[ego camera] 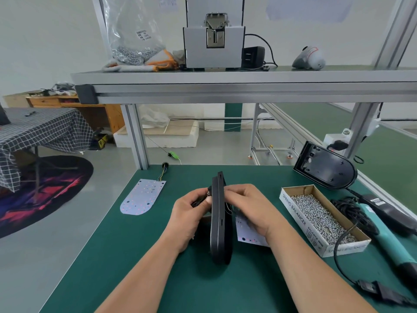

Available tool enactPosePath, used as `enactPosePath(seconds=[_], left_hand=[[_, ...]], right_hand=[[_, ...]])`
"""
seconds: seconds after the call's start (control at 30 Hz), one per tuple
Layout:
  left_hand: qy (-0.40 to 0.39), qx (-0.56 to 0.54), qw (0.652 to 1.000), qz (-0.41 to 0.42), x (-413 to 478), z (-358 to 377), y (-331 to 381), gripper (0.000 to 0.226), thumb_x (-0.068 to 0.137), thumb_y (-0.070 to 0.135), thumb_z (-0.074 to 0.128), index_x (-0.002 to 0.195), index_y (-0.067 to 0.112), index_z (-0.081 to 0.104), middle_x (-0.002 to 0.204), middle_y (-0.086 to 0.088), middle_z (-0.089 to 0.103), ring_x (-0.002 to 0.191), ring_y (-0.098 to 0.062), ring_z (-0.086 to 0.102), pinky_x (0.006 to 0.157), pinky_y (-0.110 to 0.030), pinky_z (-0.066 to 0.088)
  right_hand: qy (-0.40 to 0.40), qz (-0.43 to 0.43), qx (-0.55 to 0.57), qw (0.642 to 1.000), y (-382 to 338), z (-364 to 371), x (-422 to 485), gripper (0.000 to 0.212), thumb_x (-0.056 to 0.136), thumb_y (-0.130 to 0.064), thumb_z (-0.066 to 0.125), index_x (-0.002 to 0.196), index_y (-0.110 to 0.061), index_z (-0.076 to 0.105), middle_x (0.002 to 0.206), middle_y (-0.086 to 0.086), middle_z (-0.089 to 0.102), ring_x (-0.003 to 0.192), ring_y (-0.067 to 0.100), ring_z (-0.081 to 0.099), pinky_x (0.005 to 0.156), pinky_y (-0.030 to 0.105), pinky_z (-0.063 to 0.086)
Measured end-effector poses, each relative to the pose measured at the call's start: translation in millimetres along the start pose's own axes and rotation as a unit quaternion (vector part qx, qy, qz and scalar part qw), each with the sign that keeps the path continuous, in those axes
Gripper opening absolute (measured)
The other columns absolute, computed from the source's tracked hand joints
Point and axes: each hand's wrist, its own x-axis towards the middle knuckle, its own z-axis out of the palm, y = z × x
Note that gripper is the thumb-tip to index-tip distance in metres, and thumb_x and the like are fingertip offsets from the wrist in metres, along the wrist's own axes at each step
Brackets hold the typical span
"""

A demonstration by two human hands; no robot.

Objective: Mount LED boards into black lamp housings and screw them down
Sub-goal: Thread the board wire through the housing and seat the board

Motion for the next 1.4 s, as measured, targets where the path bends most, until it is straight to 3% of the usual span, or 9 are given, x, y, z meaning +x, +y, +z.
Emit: enactPosePath(seconds=[0.17,0.33,0.5,0.57,0.63,0.9,1.1,1.27,1.4], left_hand=[[-0.005,-0.008,1.000,-0.005,-0.2,1.6,-0.5,0.017,0.099,0.027,0.076,0.115,0.030,0.081,0.110,-0.004,0.082,0.098,-0.014,0.078,0.078,-0.021,0.058],[0.006,0.056,0.998,-0.007,0.5,3.4,-2.8,0.015,0.103,0.023,0.072,0.111,0.032,0.081,0.104,-0.001,0.082,0.097,-0.015,0.077,0.083,-0.025,0.060],[0.033,0.103,0.994,-0.013,4.4,2.8,-9.0,0.019,0.106,0.023,0.065,0.103,0.032,0.082,0.084,-0.003,0.076,0.073,-0.010,0.064,0.071,-0.025,0.050],[0.041,0.117,0.992,-0.020,8.2,0.0,-12.1,0.022,0.106,0.025,0.063,0.101,0.033,0.082,0.081,-0.014,0.070,0.071,-0.015,0.057,0.070,-0.034,0.049],[0.058,0.134,0.989,-0.022,10.5,0.2,-15.6,0.023,0.106,0.027,0.061,0.096,0.036,0.080,0.069,-0.001,0.061,0.064,-0.014,0.052,0.064,-0.033,0.045],[0.117,0.310,0.943,0.018,13.8,5.0,-16.0,0.020,0.102,0.033,0.056,0.087,0.043,0.067,0.067,0.009,0.064,0.054,-0.004,0.049,0.049,-0.019,0.039],[0.163,0.249,0.955,-0.017,9.8,15.8,-12.8,0.022,0.098,0.032,0.058,0.082,0.038,0.071,0.070,0.010,0.069,0.054,-0.007,0.053,0.054,-0.029,0.047],[0.181,0.187,0.965,-0.038,5.7,19.6,-9.1,0.020,0.096,0.029,0.058,0.084,0.031,0.073,0.070,0.003,0.072,0.073,-0.030,0.071,0.054,-0.030,0.046],[0.186,0.164,0.968,-0.034,4.7,20.5,-7.0,0.018,0.091,0.032,0.056,0.083,0.037,0.071,0.069,0.004,0.075,0.063,-0.020,0.070,0.045,-0.024,0.045]], right_hand=[[0.013,0.026,-0.025,0.999,-3.0,7.7,0.5,0.033,0.093,-0.033,0.056,0.100,-0.007,0.075,0.104,0.023,0.074,0.089,0.024,0.068,0.101,0.059,0.053],[-0.005,0.117,0.105,0.988,-3.6,13.3,-4.6,0.078,0.084,-0.077,0.068,0.109,-0.003,0.073,0.111,0.025,0.073,0.107,0.040,0.072,0.106,0.057,0.052],[0.003,0.104,0.107,0.989,-7.8,15.1,-6.7,0.048,0.085,-0.050,0.076,0.098,-0.004,0.067,0.095,0.019,0.066,0.093,0.035,0.067,0.103,0.064,0.050],[0.019,0.119,0.081,0.989,-12.8,15.7,-5.3,0.034,0.082,-0.047,0.068,0.088,-0.014,0.062,0.088,0.013,0.057,0.086,0.030,0.060,0.089,0.054,0.051],[0.054,0.107,-0.008,0.993,-20.0,16.4,-3.9,0.026,0.080,-0.047,0.061,0.076,-0.026,0.048,0.079,0.004,0.045,0.074,0.020,0.046,0.076,0.044,0.037],[0.092,0.039,-0.205,0.974,-28.6,13.0,-3.8,0.041,0.090,-0.039,0.055,0.068,-0.025,0.024,0.060,-0.010,0.023,0.055,0.012,0.021,0.061,0.038,0.019],[0.100,0.036,-0.222,0.969,-28.9,13.2,-3.3,0.043,0.092,-0.036,0.056,0.067,-0.023,0.023,0.058,-0.010,0.022,0.054,0.012,0.020,0.060,0.038,0.018],[0.105,0.041,-0.239,0.964,-28.1,13.7,-1.1,0.042,0.090,-0.038,0.054,0.067,-0.024,0.023,0.053,-0.011,0.025,0.051,0.011,0.021,0.058,0.037,0.020],[0.091,0.041,-0.243,0.965,-30.1,12.8,-1.9,0.041,0.089,-0.038,0.054,0.064,-0.024,0.024,0.056,-0.011,0.025,0.054,0.013,0.022,0.058,0.037,0.020]])
